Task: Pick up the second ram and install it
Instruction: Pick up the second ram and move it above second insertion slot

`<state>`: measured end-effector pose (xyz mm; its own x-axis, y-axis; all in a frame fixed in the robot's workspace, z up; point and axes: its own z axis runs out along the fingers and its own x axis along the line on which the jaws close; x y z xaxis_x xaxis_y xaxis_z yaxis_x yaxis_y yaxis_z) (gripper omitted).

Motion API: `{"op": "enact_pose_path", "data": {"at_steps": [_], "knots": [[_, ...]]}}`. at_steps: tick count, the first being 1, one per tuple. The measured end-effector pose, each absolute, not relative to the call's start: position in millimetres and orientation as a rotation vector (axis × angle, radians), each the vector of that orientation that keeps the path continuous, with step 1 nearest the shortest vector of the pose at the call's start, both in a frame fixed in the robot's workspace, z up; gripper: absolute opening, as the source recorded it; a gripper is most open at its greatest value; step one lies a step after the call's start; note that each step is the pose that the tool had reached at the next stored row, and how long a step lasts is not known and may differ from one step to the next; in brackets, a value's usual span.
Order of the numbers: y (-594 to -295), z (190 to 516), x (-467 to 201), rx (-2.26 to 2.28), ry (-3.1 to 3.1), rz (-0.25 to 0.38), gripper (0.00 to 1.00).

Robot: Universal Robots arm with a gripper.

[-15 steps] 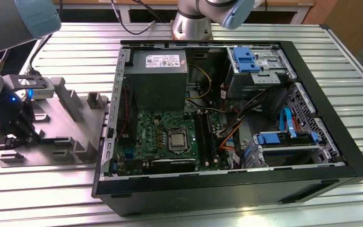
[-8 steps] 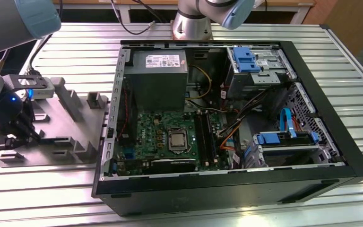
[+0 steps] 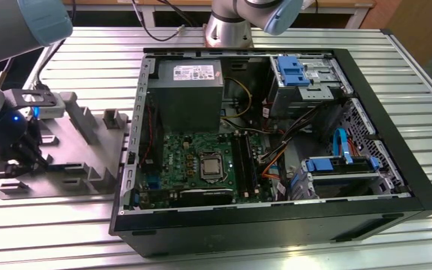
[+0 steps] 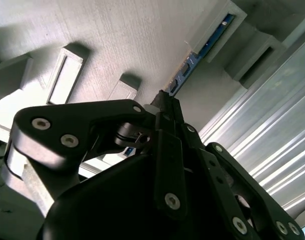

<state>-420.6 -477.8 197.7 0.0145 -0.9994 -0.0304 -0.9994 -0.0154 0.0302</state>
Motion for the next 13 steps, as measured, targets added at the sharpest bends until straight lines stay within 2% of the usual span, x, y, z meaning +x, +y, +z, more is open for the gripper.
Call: {"op": "enact_pose_path", "data": {"at_steps": [13], "knots": [[-477.8,197.7,-420.6,2.210,-2.232,-0.067,0.12]]}}
